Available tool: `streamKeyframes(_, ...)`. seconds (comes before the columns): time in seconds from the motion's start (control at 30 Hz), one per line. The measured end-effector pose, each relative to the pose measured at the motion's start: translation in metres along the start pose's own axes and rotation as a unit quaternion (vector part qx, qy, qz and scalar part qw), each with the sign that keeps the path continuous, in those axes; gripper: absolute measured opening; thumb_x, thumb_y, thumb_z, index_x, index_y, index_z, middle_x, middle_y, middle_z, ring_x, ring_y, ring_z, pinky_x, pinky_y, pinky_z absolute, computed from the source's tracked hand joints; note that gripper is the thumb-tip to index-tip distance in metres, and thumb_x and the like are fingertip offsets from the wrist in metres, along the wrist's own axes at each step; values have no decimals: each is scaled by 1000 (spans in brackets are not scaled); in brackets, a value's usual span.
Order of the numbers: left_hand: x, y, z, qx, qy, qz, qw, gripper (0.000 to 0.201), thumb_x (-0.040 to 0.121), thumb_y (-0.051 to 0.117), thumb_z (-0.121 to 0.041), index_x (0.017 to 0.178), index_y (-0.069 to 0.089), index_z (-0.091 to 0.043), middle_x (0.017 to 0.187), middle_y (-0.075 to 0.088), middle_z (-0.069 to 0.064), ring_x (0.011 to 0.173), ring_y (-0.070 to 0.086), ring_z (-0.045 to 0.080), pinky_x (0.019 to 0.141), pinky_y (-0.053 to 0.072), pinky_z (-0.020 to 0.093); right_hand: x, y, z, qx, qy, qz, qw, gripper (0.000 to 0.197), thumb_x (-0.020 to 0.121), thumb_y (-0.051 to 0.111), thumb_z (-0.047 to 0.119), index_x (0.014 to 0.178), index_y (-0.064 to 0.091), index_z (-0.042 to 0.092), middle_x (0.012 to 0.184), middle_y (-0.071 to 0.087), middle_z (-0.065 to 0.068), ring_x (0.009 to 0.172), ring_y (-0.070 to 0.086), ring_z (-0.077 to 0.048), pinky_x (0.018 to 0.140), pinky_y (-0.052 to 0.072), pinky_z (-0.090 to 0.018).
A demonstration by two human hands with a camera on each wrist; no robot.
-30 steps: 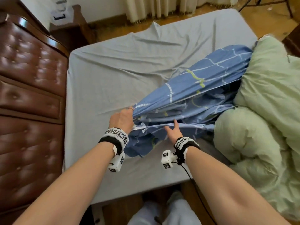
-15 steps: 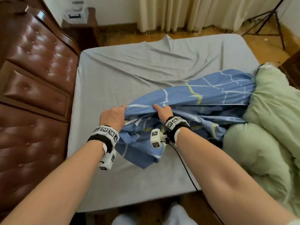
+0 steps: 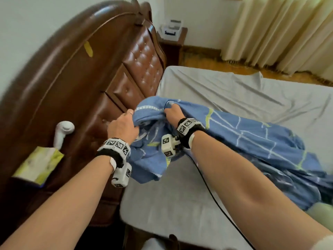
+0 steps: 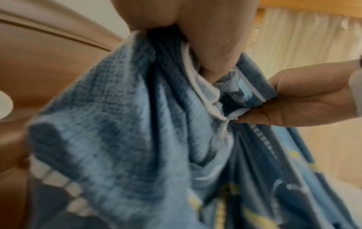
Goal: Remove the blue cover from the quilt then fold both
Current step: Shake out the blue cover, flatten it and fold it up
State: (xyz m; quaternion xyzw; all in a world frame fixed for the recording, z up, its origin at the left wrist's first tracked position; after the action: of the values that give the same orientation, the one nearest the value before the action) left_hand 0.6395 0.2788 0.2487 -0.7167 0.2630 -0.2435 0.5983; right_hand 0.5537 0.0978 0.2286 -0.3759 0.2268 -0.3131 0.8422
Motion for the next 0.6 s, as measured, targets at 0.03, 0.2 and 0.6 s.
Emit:
streamKeyframes(0.03,-1,-3,8,-25,-10,-1,1000,40,81,58,-30,119,48,-23,108,67,9,94,65,39,75,49,42,-5,3,19,85,19,-3,996,32,104,32,6,127,54,3,131,56,-15,125,50,-31,101,40,-35)
streamKeyframes(0.2,-13,12,6,-115,-1,19,993,65,84,60,-33,142,32,-36,124,62,7,102,63,38,82,50,43,-20,-13,-14,345,196,25,918,25,101,36,8,88,56,12,91,65,-28,73,66,-37,65,62,-40)
streamKeyframes(0.6,-84,87,-64,4,-82,19,996,38,87,61,-33,120,65,-14,136,53,2,127,40,27,102,29,48,-91,-106,-158,494,166,-204,829,32,102,37,25,121,52,5,109,62,-16,94,65,-31,70,61,-41)
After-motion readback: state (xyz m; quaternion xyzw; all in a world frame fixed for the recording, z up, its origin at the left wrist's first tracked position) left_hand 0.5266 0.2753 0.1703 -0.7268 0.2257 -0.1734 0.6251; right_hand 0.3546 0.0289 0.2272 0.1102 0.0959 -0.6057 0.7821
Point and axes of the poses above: each hand's wrist, its own x-axis towards the middle knuckle, its own y-axis out of the palm, z = x × y, the point moved 1 cm from there along x, towards the middle knuckle
